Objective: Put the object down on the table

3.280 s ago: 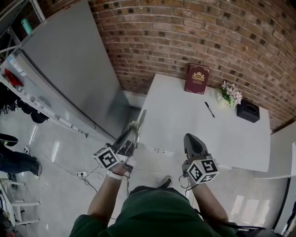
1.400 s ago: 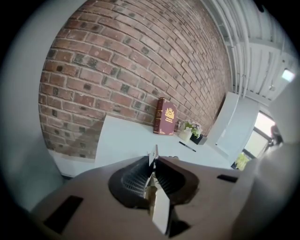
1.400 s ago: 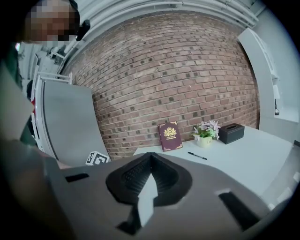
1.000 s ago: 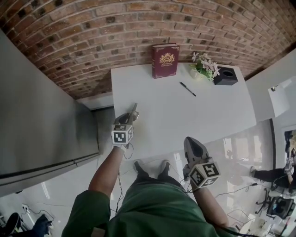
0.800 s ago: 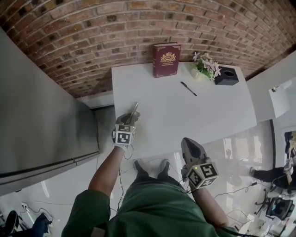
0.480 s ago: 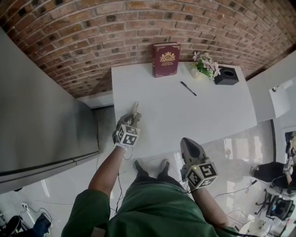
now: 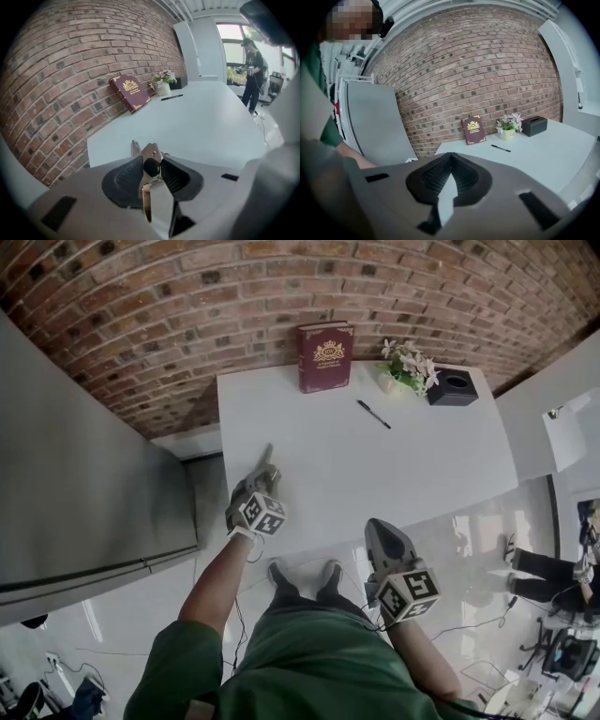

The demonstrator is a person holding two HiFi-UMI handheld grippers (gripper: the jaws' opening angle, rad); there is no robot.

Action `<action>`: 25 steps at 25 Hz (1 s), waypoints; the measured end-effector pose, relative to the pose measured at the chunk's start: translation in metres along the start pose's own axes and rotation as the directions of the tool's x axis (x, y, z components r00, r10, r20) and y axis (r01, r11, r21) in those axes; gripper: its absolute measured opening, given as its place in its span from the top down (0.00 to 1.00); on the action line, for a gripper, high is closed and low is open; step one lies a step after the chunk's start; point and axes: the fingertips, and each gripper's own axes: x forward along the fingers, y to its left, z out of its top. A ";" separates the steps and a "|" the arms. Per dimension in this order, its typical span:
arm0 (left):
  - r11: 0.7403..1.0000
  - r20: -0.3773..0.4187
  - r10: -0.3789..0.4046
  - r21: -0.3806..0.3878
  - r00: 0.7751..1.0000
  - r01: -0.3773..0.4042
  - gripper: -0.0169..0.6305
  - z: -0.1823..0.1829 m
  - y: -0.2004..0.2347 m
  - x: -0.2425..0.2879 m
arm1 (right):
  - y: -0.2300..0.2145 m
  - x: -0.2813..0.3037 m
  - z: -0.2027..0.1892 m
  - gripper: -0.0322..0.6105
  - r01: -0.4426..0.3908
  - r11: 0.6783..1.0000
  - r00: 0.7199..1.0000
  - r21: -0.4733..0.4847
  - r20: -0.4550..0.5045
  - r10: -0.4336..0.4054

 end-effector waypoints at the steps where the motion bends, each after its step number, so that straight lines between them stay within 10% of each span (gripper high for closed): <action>1: 1.000 -0.003 -0.002 0.002 1.000 0.002 0.80 0.000 -0.002 0.001 | -0.001 -0.001 0.000 0.95 -0.003 1.000 1.000 0.008 0.006 0.003; 18: 0.994 0.072 0.067 -0.090 0.995 -0.060 0.70 0.023 -0.001 -0.058 | -0.016 -0.001 0.010 0.95 -0.096 0.995 0.995 0.026 0.043 0.095; 25: 0.956 0.224 0.208 -0.251 0.952 -0.149 0.86 0.074 0.021 -0.127 | -0.018 0.010 0.032 0.95 -0.153 0.988 0.984 -0.020 0.086 0.155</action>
